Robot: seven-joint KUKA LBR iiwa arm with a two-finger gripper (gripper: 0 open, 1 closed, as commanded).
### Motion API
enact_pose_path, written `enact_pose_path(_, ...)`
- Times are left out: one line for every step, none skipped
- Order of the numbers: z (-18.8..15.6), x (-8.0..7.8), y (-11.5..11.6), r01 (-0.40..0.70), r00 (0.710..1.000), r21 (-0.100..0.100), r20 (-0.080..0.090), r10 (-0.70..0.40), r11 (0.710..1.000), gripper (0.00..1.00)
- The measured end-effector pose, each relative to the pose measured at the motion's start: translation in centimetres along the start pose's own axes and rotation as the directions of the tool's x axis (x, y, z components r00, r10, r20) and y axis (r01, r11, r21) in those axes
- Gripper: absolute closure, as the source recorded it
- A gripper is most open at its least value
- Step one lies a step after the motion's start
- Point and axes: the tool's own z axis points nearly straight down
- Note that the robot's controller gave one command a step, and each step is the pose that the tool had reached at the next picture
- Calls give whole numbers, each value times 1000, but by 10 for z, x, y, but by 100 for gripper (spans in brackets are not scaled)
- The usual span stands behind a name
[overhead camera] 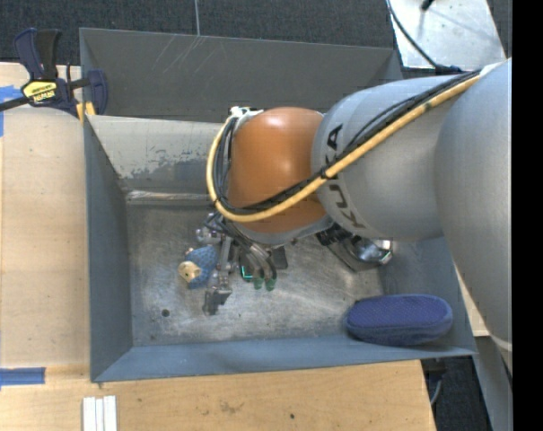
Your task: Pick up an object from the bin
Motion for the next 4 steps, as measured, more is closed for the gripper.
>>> enact_pose_path(72, -26, -50, 279, 960, 2, 25, -279, 960, 0)
enact_pose_path(72, -83, -76, 721, 692, 5, 13, -721, 692, 0)
enact_pose_path(68, -87, -74, 720, 694, 12, 27, -720, 694, 100)
enact_pose_path(-90, -49, -118, 877, 480, 14, 9, -877, 480, 100)
